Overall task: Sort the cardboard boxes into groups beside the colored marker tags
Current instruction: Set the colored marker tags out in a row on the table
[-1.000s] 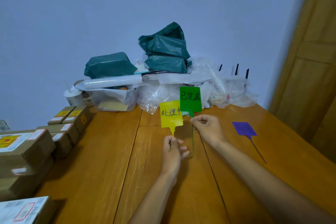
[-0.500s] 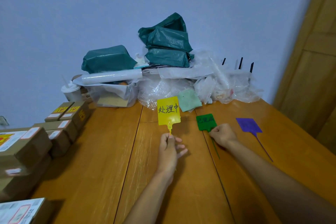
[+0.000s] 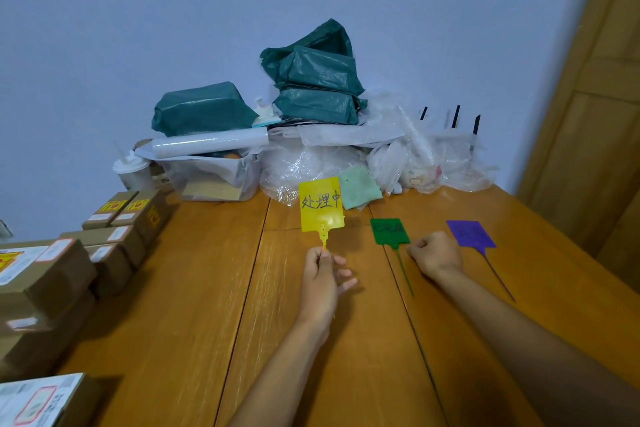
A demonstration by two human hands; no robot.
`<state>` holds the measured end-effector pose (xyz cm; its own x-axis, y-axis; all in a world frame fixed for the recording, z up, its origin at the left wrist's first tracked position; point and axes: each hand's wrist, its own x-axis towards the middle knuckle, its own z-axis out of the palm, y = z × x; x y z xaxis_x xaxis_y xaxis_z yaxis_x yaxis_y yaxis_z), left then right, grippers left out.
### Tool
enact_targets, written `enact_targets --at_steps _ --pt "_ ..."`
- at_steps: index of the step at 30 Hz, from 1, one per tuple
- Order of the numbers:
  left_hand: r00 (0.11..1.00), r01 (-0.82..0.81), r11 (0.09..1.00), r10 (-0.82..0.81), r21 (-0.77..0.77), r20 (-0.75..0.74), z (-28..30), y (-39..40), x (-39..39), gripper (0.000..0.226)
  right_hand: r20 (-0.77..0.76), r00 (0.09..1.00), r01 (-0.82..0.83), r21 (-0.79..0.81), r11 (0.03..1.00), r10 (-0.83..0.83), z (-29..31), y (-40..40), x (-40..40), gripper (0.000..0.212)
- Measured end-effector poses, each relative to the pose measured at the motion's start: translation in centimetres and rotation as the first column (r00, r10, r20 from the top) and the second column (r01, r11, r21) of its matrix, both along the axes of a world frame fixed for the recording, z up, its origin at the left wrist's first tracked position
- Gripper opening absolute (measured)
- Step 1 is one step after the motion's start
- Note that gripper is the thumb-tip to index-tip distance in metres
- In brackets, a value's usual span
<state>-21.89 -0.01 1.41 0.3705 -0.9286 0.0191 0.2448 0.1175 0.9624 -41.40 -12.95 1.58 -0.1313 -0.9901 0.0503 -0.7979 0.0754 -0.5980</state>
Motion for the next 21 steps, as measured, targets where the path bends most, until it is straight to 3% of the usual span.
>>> enact_targets --at_steps 2,4,6,8,11,15,21 --pt "1.000 0.017 1.000 -0.017 -0.010 -0.005 0.1 0.0 -0.4 0.020 0.041 0.999 -0.007 -0.033 0.999 0.008 0.0 0.6 -0.3 0.030" --pt "0.999 0.031 0.999 -0.031 -0.017 -0.020 0.1 0.1 -0.8 0.020 0.194 0.974 -0.106 -0.078 0.991 0.119 0.4 1.5 0.3 0.027" --pt "0.999 0.031 0.999 -0.031 -0.014 -0.035 0.0 0.2 -1.0 0.018 0.450 0.842 -0.277 -0.111 0.955 0.297 1.3 3.4 2.0 0.019" --pt "0.999 0.021 1.000 -0.022 -0.013 -0.039 -0.2 0.4 -1.1 0.018 0.592 0.698 -0.425 -0.112 0.898 0.404 2.1 5.7 4.0 0.014" --pt "0.999 0.012 1.000 -0.013 -0.014 -0.033 -0.2 1.2 -0.8 0.022 0.626 0.616 -0.515 -0.139 0.846 0.478 2.4 7.8 6.8 0.012" --pt "0.998 -0.024 0.999 0.022 -0.025 -0.051 0.3 2.8 1.0 0.020 0.648 0.592 -0.474 -0.201 0.857 0.479 3.0 9.0 10.0 0.003" --pt "0.987 -0.080 0.997 0.080 0.002 -0.137 0.2 4.6 4.8 0.017 0.637 0.583 -0.480 -0.232 0.846 0.505 3.1 10.1 14.7 0.009"
